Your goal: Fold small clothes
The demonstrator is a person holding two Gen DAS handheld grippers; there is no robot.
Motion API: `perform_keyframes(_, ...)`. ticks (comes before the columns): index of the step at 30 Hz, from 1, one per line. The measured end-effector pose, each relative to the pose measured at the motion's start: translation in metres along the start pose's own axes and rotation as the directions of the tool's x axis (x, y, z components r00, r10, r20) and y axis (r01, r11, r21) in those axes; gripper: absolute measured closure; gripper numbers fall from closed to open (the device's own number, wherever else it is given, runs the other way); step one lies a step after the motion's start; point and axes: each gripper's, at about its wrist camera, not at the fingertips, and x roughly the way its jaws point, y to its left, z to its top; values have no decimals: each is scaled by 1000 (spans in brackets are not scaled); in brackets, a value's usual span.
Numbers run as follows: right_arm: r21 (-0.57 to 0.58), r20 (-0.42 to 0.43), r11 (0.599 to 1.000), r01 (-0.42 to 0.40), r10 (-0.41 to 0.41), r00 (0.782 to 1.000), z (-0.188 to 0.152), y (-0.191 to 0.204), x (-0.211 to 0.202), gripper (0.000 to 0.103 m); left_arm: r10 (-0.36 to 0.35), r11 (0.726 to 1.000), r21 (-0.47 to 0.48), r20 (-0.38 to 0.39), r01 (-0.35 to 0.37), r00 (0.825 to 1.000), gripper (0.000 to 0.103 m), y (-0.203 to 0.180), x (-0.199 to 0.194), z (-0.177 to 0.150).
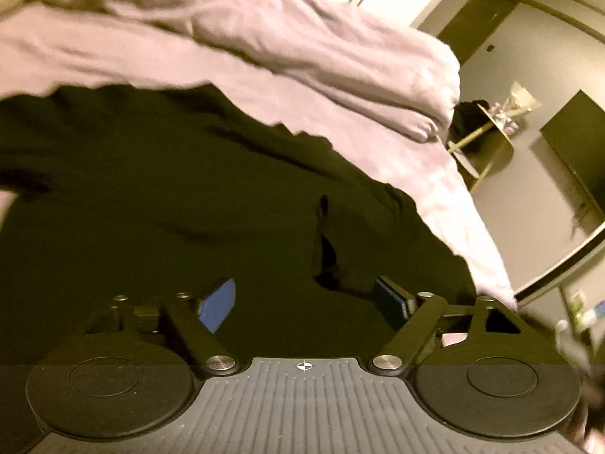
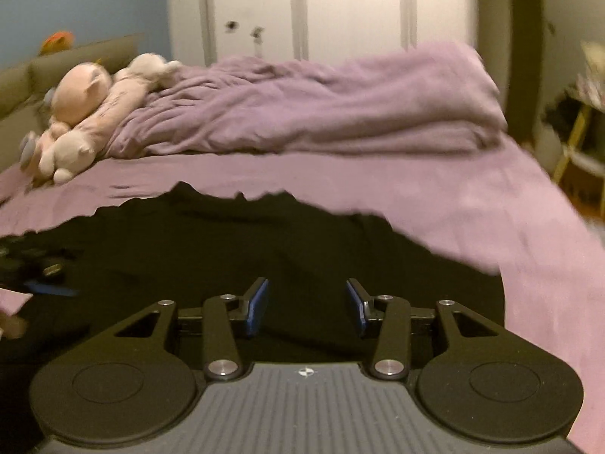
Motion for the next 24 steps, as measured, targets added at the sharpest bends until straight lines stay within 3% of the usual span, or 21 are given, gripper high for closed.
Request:
perform_keyframes(5, 159, -18, 987, -9, 12, 1000, -30, -23, -15, 60, -63, 996, -65, -88, 57, 994, 36, -10, 61, 17)
perform_keyframes(6, 176, -23, 984, -14, 19, 1000, -35, -27, -17, 60, -54, 997, -65, -107, 47, 993, 43, -13, 73, 19)
perform_keyframes(10, 240, -39, 970, -30, 41, 998, -46, -35, -18, 60, -3, 1000, -30, -121, -1, 993, 49, -21, 102, 24)
perform_keyframes(13, 285, -42, 957, -55, 69, 997, -52, -38, -18, 60, 4, 1000, -16, -115, -6, 993, 61, -24, 112, 27)
perform_keyframes(15, 314, -46, 947, -63, 82, 996, -55, -41, -18, 60, 1, 1000, -19, -129, -3, 992, 84, -26, 118, 28)
perform_keyframes(17, 336, -56, 939, -67, 91, 994, -56, -41, -16, 60, 6, 1000, -23, -147, -9, 989, 95, -25, 123, 28)
perform_keyframes(21, 363, -37, 929, -72, 92, 995, -55, -41, -17, 60, 3, 1000, 10, -123, -1, 992, 98, -31, 118, 28)
perform_keyframes(24, 374, -29, 923, -86, 104, 994, -51, -38, -18, 60, -25, 999, 39, -64, 27, 998, 98, -32, 96, 39)
